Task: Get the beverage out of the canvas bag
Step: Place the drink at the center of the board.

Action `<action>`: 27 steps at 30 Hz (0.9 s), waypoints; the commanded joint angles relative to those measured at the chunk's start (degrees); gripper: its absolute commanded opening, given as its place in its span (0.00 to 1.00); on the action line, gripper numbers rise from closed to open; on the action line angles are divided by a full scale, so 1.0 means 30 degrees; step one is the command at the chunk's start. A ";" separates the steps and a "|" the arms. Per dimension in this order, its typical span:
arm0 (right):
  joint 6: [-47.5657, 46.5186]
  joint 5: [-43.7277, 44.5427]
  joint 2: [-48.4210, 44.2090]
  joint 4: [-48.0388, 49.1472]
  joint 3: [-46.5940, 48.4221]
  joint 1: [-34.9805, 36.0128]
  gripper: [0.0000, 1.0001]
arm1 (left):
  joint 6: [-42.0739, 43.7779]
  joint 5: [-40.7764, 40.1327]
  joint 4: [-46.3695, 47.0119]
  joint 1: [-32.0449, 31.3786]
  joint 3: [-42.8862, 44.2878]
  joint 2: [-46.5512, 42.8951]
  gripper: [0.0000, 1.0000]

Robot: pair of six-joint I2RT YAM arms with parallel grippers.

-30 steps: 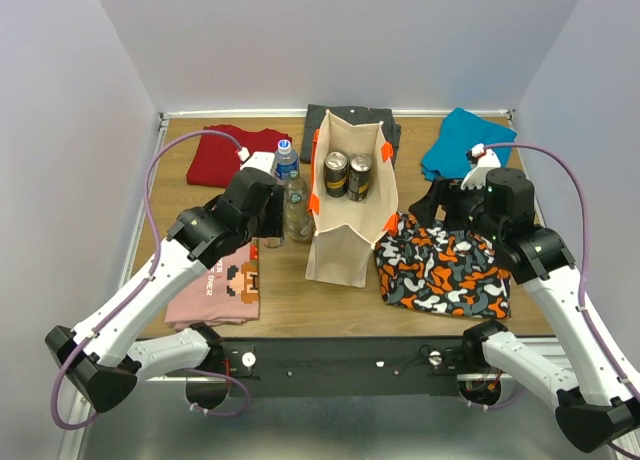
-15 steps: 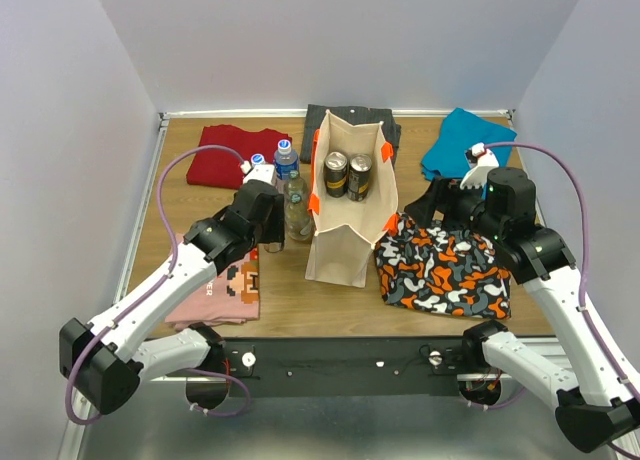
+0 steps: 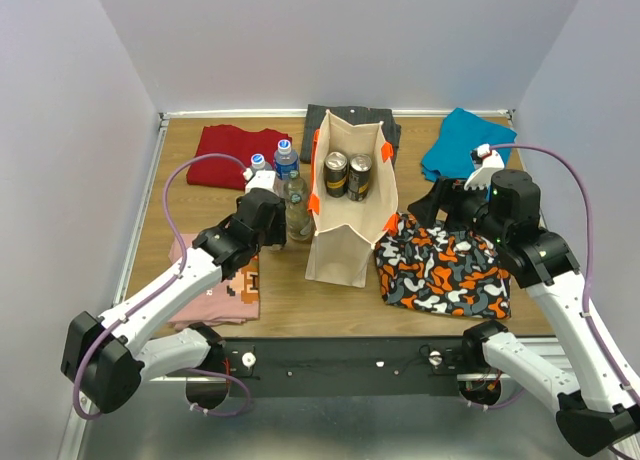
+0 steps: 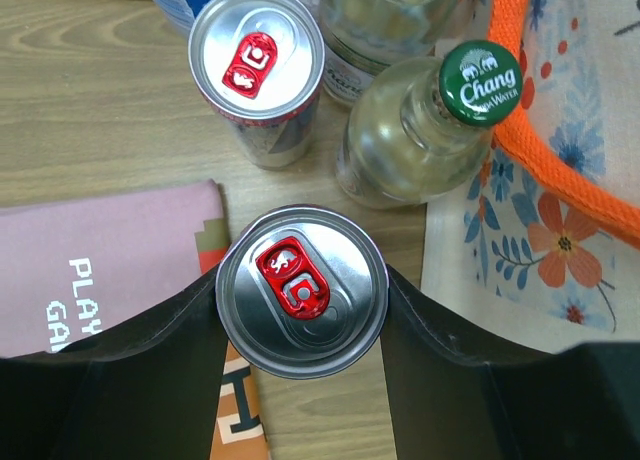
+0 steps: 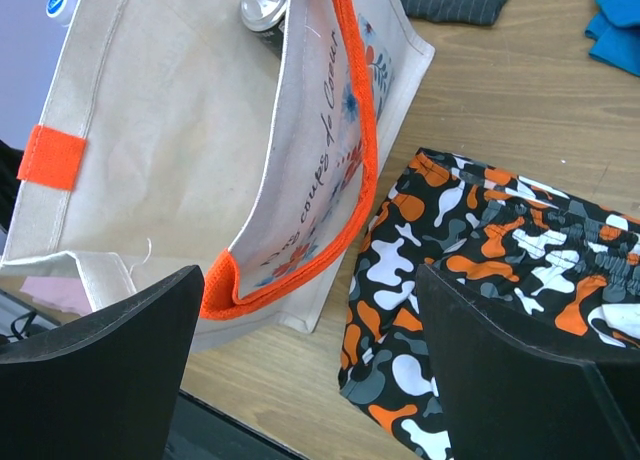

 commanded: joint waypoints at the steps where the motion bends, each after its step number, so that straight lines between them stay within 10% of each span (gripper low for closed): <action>1: 0.0173 0.0472 -0.0262 -0.0301 -0.0140 0.0024 0.95 | 0.0016 -0.1613 0.1797 0.0093 0.0307 0.0149 0.00; 27: 0.0172 0.0765 -0.0614 -0.0390 -0.0784 -0.0034 0.95 | -0.1538 -0.2552 0.3406 0.0152 -0.1246 0.1790 0.10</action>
